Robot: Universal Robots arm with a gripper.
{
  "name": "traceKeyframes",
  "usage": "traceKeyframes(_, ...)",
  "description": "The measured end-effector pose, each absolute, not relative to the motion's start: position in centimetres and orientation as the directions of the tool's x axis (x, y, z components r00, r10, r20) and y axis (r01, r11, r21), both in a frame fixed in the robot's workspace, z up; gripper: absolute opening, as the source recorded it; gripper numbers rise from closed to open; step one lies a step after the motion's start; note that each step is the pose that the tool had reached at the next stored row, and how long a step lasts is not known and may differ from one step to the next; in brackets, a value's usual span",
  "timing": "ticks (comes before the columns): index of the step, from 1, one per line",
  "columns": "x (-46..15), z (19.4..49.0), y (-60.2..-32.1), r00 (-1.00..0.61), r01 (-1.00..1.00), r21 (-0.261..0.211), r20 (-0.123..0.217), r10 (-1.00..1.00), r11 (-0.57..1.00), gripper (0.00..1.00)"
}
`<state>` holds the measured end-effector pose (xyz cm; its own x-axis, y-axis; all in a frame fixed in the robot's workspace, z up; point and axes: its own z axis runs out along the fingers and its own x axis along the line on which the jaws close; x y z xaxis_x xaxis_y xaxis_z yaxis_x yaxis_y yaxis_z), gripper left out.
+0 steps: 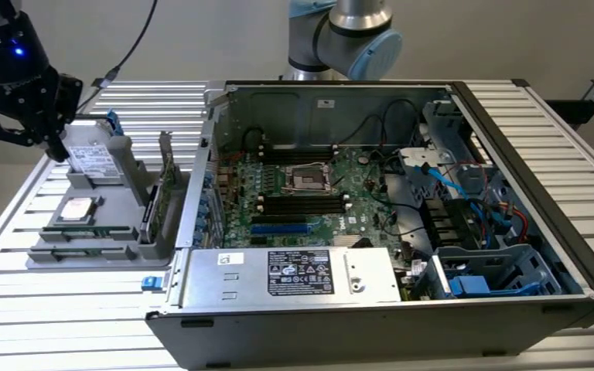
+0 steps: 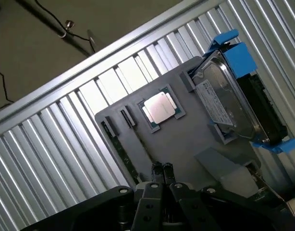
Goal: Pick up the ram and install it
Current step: 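Pick up the ram and move it above insertion slot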
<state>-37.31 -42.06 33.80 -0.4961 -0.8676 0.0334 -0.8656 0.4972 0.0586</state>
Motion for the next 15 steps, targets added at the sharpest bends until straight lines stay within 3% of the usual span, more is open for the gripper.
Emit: traceKeyframes(15,-37.31,33.30,-42.06,-0.245,-0.969,0.024,0.021,-0.969,0.245,0.10)
